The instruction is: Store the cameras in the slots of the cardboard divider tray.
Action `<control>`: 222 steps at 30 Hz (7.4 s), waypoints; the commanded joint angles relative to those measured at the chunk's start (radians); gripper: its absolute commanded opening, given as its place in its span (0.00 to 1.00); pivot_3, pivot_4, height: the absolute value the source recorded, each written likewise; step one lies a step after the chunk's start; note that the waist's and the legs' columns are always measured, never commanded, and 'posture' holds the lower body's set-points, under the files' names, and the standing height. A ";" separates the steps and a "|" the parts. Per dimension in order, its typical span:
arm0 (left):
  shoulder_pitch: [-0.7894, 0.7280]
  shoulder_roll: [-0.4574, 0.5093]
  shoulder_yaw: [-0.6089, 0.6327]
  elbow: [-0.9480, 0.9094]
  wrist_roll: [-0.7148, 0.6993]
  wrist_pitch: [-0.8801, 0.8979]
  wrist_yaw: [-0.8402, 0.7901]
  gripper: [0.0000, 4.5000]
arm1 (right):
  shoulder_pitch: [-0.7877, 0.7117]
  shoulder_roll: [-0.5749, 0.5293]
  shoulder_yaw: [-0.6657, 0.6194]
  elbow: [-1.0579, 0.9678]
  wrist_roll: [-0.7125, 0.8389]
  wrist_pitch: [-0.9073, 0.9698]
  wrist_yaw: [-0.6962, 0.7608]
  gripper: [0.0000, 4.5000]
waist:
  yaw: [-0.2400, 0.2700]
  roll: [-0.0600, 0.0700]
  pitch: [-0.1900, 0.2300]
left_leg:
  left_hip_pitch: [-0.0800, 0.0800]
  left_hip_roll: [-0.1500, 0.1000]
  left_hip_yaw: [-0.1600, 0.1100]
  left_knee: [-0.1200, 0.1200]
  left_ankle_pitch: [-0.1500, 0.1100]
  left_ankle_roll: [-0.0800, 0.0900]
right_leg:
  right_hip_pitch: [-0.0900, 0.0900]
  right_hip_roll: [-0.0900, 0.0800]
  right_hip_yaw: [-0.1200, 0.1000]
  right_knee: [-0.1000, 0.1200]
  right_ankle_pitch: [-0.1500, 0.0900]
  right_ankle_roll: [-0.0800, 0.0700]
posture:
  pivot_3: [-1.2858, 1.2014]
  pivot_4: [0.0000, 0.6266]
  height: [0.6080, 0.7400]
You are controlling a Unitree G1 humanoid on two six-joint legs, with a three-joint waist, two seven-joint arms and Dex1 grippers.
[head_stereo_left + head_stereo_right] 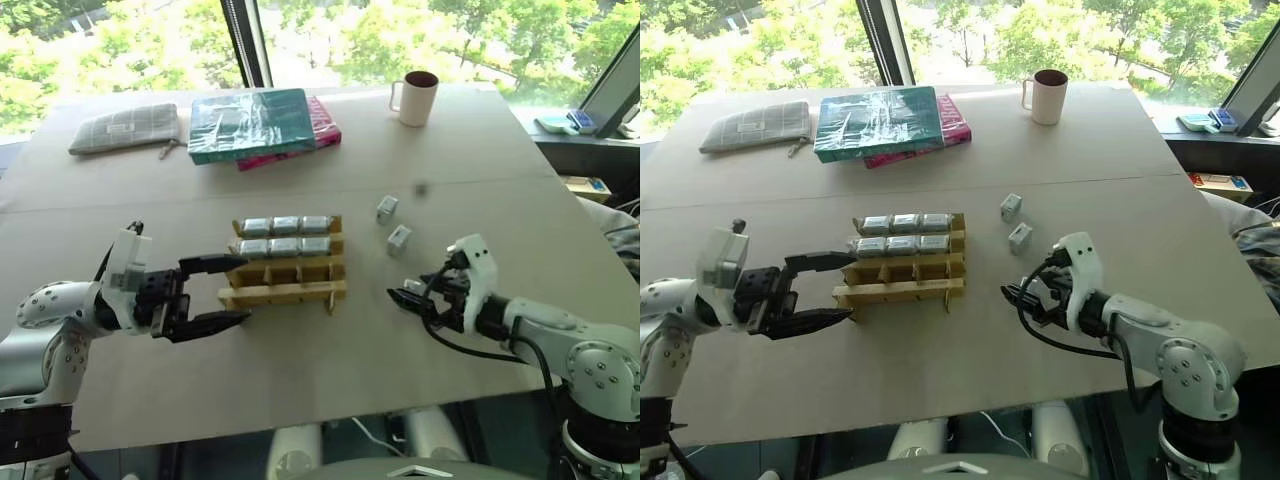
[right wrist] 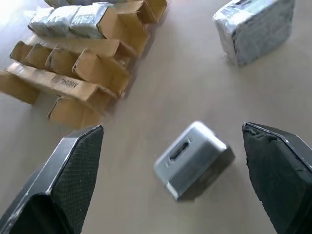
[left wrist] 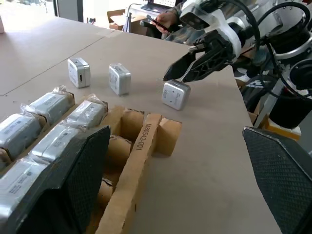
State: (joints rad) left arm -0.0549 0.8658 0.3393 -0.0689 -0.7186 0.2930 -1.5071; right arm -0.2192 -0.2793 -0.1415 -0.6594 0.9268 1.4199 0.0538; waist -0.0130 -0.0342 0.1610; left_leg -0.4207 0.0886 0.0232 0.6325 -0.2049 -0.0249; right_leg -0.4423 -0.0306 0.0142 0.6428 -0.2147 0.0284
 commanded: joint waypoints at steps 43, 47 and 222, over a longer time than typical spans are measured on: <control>0.203 -0.084 0.159 0.129 0.022 -0.133 0.091 1.00 | -0.557 -0.144 0.698 0.435 -0.726 -0.971 0.726 0.17 | -0.016 -0.001 0.000 | -0.006 0.001 -0.001 0.004 0.000 0.001 | -0.006 0.005 0.002 0.005 0.000 0.001 | 0.52 0.24 1.00; 0.239 -0.080 0.196 0.161 0.019 -0.148 0.070 1.00 | -0.637 -0.003 0.725 0.614 -0.734 -1.017 0.797 0.17 | -0.006 -0.001 -0.001 | -0.006 0.001 -0.001 0.004 0.000 0.001 | -0.006 0.004 0.002 0.005 0.002 -0.002 | 0.52 0.24 1.00; 0.153 -0.081 0.077 -0.123 -0.079 0.053 0.161 1.00 | -0.106 -0.006 0.346 0.095 -0.572 -0.187 0.250 0.43 | -0.025 0.000 0.001 | -0.006 0.001 -0.002 0.001 0.000 0.000 | -0.007 0.005 0.003 0.003 -0.001 0.001 | 0.52 0.24 1.00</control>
State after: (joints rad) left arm 0.1133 0.7620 0.4200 -0.1163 -0.7629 0.2812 -1.4111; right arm -0.3337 -0.2606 0.1918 -0.5468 0.3615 1.2813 0.2869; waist -0.0385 -0.0346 0.1624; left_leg -0.4262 0.0893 0.0210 0.6338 -0.2050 -0.0246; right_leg -0.4488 -0.0258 0.0172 0.6454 -0.2154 0.0299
